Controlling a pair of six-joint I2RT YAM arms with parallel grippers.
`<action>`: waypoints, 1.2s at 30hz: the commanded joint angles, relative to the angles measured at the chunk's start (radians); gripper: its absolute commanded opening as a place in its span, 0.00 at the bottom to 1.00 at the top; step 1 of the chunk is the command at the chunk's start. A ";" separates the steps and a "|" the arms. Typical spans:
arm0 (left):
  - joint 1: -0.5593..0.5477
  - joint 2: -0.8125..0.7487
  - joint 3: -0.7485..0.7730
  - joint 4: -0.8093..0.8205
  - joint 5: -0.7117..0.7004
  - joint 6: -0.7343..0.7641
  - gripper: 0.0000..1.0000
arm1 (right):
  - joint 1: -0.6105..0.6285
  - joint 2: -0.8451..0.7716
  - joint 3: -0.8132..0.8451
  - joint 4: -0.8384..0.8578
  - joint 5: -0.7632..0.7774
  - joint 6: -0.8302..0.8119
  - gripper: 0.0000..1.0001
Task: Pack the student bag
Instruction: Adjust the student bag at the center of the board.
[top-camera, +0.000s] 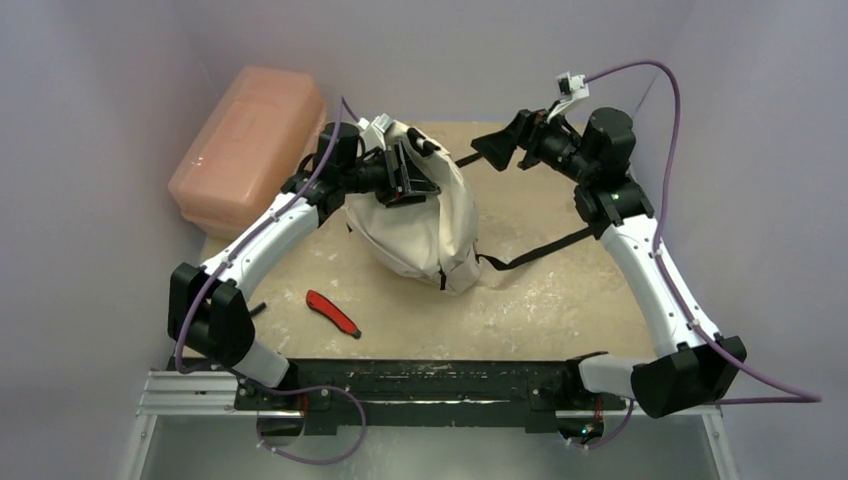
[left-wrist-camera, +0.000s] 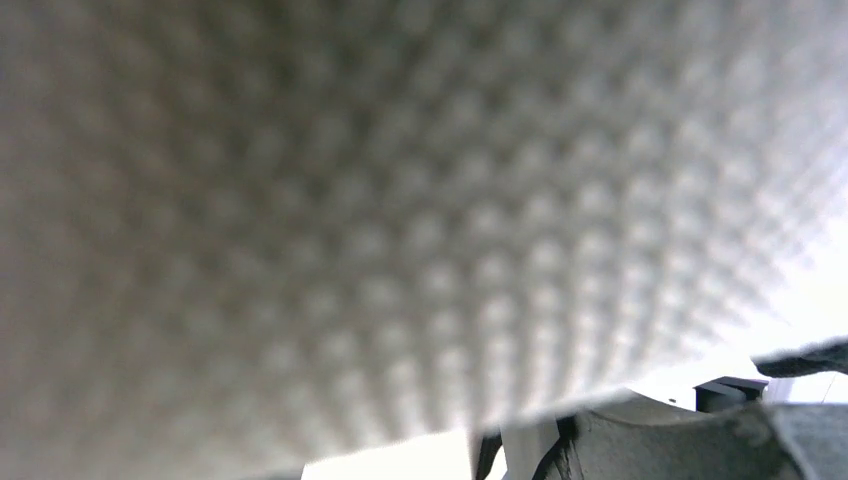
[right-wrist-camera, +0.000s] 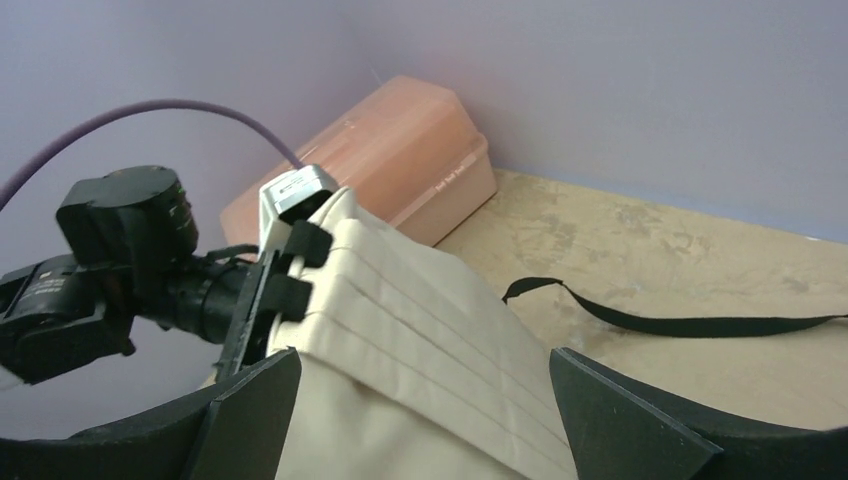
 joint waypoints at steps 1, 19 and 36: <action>-0.010 0.044 0.034 0.026 -0.004 -0.025 0.59 | 0.077 -0.065 -0.050 0.022 -0.048 -0.063 0.99; -0.010 0.183 0.358 -0.136 0.004 0.049 0.70 | -0.041 0.091 -0.218 0.169 0.293 0.024 0.00; 0.049 -0.331 0.228 -0.348 -0.017 0.216 0.78 | -0.218 0.554 0.207 -0.196 0.440 -0.127 0.82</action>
